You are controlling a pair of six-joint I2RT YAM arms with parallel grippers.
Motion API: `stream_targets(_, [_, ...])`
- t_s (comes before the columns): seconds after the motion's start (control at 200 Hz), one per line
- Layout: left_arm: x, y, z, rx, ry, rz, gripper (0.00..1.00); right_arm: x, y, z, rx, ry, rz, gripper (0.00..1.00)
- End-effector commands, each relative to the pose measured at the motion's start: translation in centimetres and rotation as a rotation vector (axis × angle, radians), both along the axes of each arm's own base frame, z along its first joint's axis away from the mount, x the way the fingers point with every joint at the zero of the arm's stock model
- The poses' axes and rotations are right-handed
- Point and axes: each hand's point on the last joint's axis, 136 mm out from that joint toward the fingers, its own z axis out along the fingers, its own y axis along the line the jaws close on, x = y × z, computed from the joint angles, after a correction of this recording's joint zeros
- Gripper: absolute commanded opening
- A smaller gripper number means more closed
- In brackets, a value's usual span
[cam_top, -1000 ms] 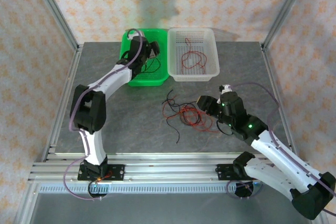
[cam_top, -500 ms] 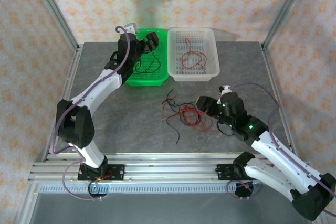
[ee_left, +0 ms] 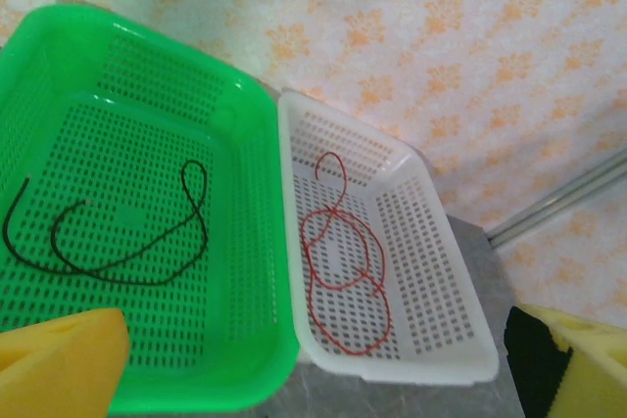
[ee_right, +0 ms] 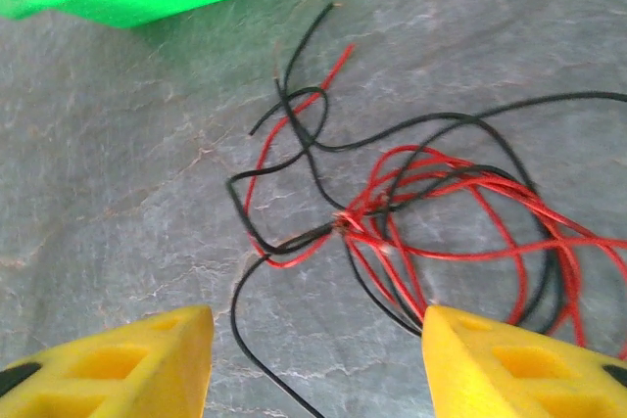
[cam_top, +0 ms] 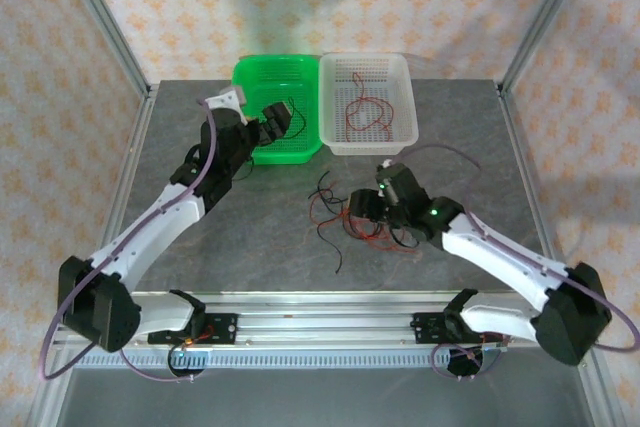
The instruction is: Untangle the cables
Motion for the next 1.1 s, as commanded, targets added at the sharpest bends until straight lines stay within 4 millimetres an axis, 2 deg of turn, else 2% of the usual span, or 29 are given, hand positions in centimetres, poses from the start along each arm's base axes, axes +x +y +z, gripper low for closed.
stream_targets(0.0, [-2.3, 0.1, -1.7, 0.005, 0.066, 0.012, 0.99, 1.1, 1.4, 0.5, -0.100, -0.051, 0.093, 0.58])
stream_targets(0.12, [-4.3, -0.4, -3.6, -0.012, 0.099, -0.012, 0.99, 1.6, 2.4, -1.1, -0.216, -0.019, 0.175, 0.57])
stream_targets(0.265, [-6.1, -0.8, -5.6, -0.038, 0.130, -0.036, 0.99, 2.3, 2.2, -2.6, -0.326, 0.014, 0.204, 0.56])
stream_targets(0.405, [-7.2, -0.4, -6.7, -0.043, 0.146, -0.038, 0.99, 2.7, 2.3, -3.3, -0.370, 0.026, 0.224, 0.55])
stream_targets(0.486, [-7.6, -0.2, -6.9, -0.045, 0.149, -0.037, 0.99, 2.7, 2.6, -4.0, -0.378, 0.040, 0.241, 0.51])
stream_targets(0.571, [-7.9, 0.0, -7.2, -0.047, 0.154, -0.033, 0.99, 2.8, 3.1, -4.6, -0.378, 0.052, 0.256, 0.42])
stream_targets(0.696, [-8.2, 0.1, -7.5, -0.049, 0.157, -0.035, 0.99, 3.3, 3.9, -4.6, -0.357, 0.044, 0.263, 0.17])
stream_targets(0.766, [-8.3, 0.0, -7.6, -0.048, 0.160, -0.041, 0.99, 3.7, 4.2, -3.6, -0.341, 0.018, 0.256, 0.00])
stream_targets(0.851, [-8.4, -0.5, -7.7, -0.051, 0.158, -0.063, 0.98, 4.1, 4.9, -0.9, -0.280, -0.041, 0.249, 0.00])
stream_targets(1.021, [-8.9, -2.0, -7.9, -0.034, 0.134, -0.134, 0.94, 4.1, 5.7, 6.8, -0.108, -0.178, 0.222, 0.00])
stream_targets(1.096, [-9.2, -2.9, -8.0, -0.020, 0.118, -0.177, 0.91, 3.9, 5.7, 9.6, -0.038, -0.222, 0.202, 0.00])
